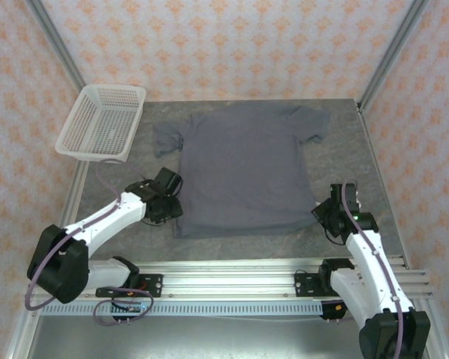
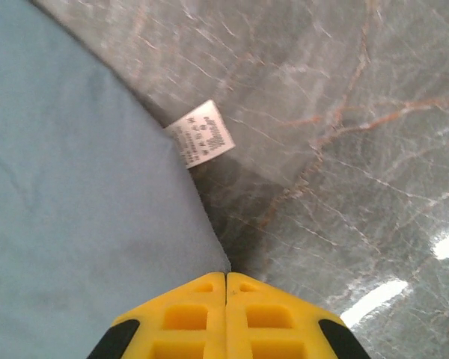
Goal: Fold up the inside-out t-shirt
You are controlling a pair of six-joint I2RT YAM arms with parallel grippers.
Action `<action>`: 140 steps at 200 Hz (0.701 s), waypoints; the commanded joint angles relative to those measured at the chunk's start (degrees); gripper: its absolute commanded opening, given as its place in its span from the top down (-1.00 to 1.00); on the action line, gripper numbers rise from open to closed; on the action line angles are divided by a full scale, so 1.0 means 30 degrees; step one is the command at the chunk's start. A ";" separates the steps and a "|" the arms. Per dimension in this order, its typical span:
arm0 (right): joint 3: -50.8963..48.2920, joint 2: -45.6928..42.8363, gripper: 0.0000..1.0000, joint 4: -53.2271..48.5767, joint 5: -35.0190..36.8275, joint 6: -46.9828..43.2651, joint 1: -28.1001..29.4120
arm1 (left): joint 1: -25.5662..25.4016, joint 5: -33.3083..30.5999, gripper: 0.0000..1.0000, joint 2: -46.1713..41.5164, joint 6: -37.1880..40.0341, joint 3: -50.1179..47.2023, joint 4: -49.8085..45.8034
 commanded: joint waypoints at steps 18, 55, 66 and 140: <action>0.1511 0.1979 0.22 -0.0013 0.1311 -0.1047 0.0024 | -0.1602 -0.1713 -0.06 -0.0697 0.4552 0.4273 -0.0456; 0.4321 0.1505 -0.22 -0.1466 0.2696 -0.2939 0.0006 | -0.7325 0.0184 -0.11 0.3757 0.9762 0.7645 0.0816; 0.4239 0.1212 -0.17 -0.0894 0.0883 -0.3120 0.0104 | -0.8756 0.0292 -0.15 0.5298 1.1359 0.8494 0.0833; 0.3901 0.0960 -0.14 -0.1092 -0.0806 -0.2316 0.0372 | -1.1098 0.0697 -0.14 1.1739 1.4636 1.0397 0.0131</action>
